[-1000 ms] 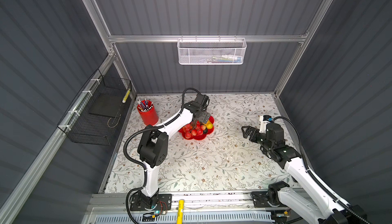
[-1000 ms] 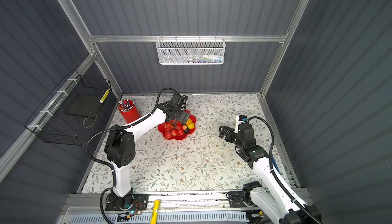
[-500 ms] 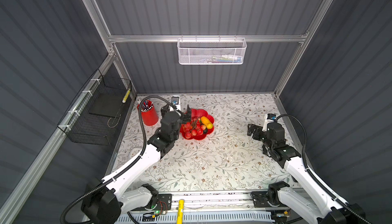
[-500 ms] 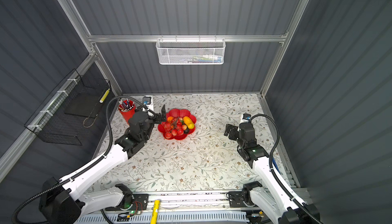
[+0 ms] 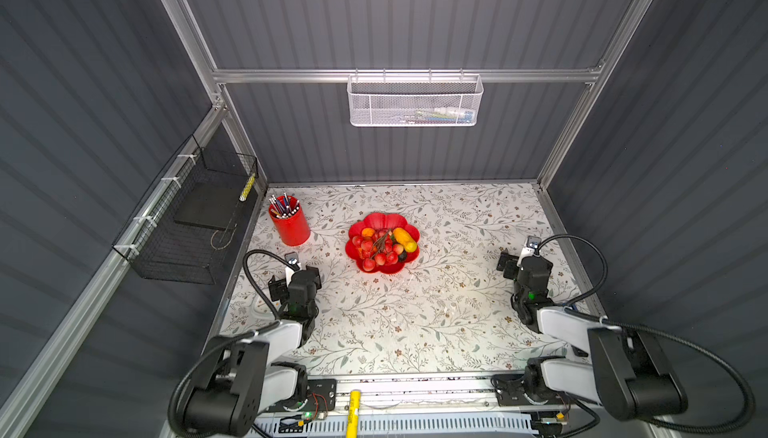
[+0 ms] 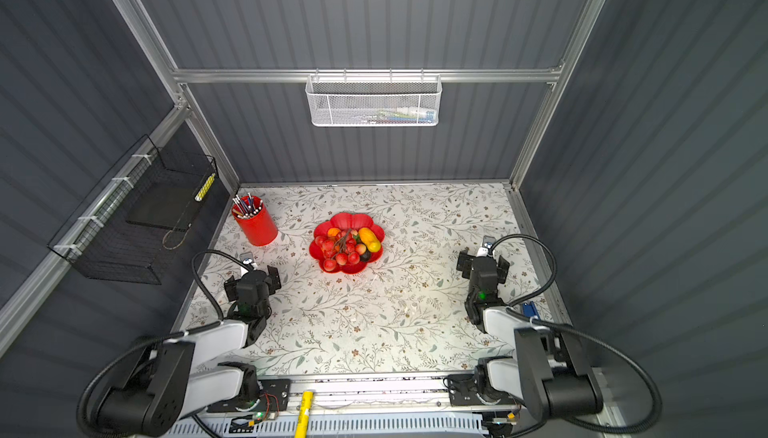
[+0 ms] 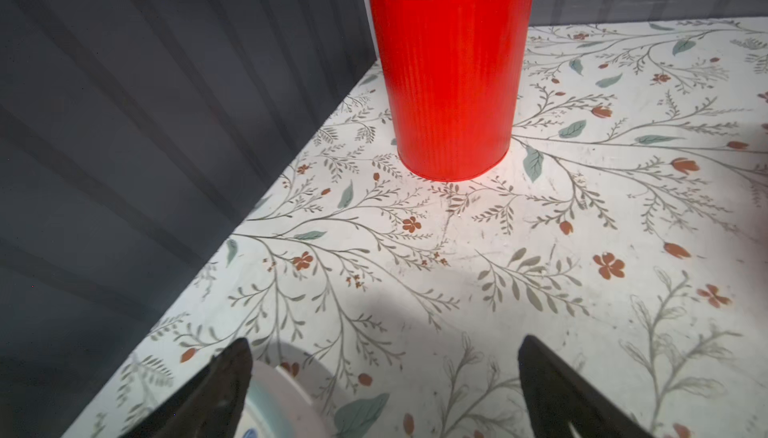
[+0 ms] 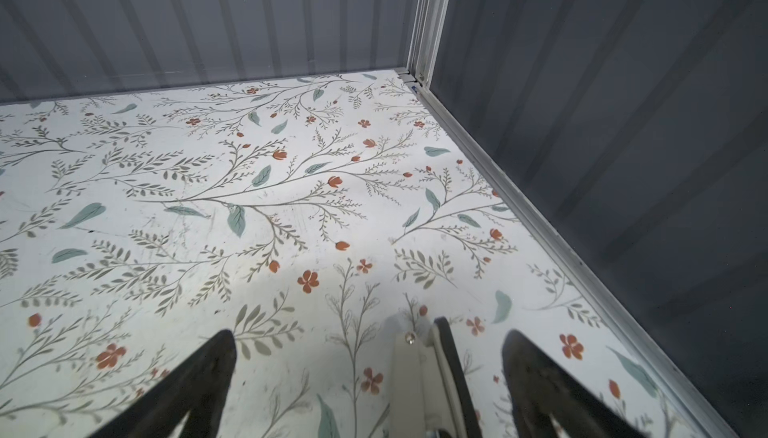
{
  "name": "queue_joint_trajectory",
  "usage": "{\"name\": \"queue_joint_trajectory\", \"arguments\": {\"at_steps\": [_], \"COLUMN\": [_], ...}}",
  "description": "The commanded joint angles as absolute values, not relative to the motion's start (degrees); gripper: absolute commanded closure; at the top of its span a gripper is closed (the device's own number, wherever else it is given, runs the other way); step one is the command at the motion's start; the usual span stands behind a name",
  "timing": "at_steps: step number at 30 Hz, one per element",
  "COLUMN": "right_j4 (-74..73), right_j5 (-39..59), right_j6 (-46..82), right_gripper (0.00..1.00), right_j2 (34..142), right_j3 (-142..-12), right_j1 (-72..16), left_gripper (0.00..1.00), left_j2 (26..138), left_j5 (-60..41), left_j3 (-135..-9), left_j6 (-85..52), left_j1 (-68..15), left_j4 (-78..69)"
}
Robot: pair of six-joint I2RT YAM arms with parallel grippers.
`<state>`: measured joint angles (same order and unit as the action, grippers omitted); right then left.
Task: Place and organize the fake fruits in the fruit bowl
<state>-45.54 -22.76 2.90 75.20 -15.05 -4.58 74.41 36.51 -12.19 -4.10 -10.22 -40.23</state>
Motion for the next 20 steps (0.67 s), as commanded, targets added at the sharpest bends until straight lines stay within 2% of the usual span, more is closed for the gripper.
{"name": "queue_joint_trajectory", "arguments": {"at_steps": [1,3,6,7,8,10,15,20], "right_j4": [-59.18,-64.87,-57.74,-60.96,-63.44,-61.01,-61.36,-57.48], "right_j5": [-16.90,-14.93,-14.44,-14.53,-15.14,-15.28,-14.86,-9.26], "right_j6": [1.61,1.27,2.60,2.11,1.82,2.08,2.02,3.52], "right_gripper": [0.01,0.01,0.01,0.01,0.01,0.01,0.01,0.01], "right_j2": [81.29,85.50,83.10,84.30,84.72,83.85,84.16,83.63], "right_j3": [-16.24,-15.73,-17.18,-16.54,-15.82,-16.30,-16.30,-17.86], "right_j1": [-2.29,-1.29,-1.08,-0.98,-1.17,-1.32,-1.23,1.23], "left_gripper": [0.00,0.00,0.00,0.00,0.00,0.00,0.00,0.00], "left_j2": [81.65,87.46,98.95,99.09,96.90,98.87,98.44,98.35], "left_j5": [27.94,24.74,22.35,22.04,21.91,23.76,25.35,25.40], "left_j3": [-15.68,-17.71,-21.57,-23.43,-26.27,-25.71,-25.75,-25.75], "left_j6": [-3.34,-1.98,0.51,0.17,-1.44,-1.20,-2.29,-2.46], "left_j1": [-8.07,-7.31,-6.88,-6.86,-6.70,-6.59,-6.45,-6.46], "left_j4": [-55.11,-59.11,-64.35,-62.27,-51.13,-56.11,-55.03,-54.67]}}
